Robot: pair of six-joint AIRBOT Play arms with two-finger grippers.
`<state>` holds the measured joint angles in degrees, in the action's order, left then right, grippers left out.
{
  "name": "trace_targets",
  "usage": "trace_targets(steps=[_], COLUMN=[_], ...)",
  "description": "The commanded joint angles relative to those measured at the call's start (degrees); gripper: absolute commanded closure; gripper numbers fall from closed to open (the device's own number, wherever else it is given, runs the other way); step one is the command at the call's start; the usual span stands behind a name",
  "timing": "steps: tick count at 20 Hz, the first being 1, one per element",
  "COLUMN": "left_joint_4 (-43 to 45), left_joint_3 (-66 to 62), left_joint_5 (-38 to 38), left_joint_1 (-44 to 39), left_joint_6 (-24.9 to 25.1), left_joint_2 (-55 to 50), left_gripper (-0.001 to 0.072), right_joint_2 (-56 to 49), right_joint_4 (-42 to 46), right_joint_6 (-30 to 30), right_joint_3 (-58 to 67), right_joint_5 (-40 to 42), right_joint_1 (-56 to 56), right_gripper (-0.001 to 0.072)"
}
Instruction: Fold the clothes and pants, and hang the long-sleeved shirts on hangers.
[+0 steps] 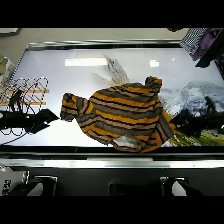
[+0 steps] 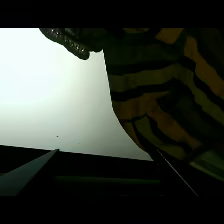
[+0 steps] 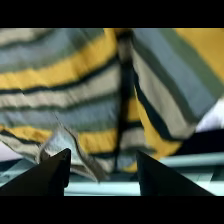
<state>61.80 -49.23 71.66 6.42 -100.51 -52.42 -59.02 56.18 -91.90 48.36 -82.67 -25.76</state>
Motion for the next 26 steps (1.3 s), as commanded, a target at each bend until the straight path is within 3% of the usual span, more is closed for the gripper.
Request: trace_targets(steps=[1, 8, 13, 14, 15, 17, 26], left_joint_4=[-6.60, -6.78, -6.80, -6.80, -6.80, -7.02, -16.26], left_joint_3=[6.62, 8.39, 8.39, 8.39, 8.39, 8.39, 8.20], left_joint_5=[-0.15, -8.04, -9.16, -9.18, -9.22, -9.77, -24.11], left_joint_1=[-1.86, -12.98, -17.14, -17.92, -18.75, -20.68, -30.75], left_joint_6=[-0.46, -6.21, -7.56, -7.56, -7.56, -7.54, -7.50], left_joint_2=[4.52, 3.45, -0.68, -1.66, -2.67, -4.57, -18.45], left_gripper=[0.0020, 0.0020, 0.0020, 0.0020, 0.0020, 0.0020, 0.0020], right_joint_2=[9.64, 11.67, 2.82, 1.66, 1.36, 1.73, 9.62], right_joint_4=[-1.07, 0.07, 0.74, 0.61, 0.61, 0.44, 0.57], right_joint_6=[-3.78, -10.91, -14.27, -14.29, -14.32, -14.43, -14.45], right_joint_3=[-17.70, -26.80, -26.77, -26.75, -26.75, -25.97, -22.01], right_joint_5=[2.14, 17.75, 25.38, 26.58, 28.06, 29.51, 23.56], right_joint_1=[0.98, 11.93, 20.06, 20.31, 20.31, 20.31, 20.31], right_gripper=[0.0235, 0.0236, 0.0239, 0.0284, 0.0465, 0.0676, 0.0688])
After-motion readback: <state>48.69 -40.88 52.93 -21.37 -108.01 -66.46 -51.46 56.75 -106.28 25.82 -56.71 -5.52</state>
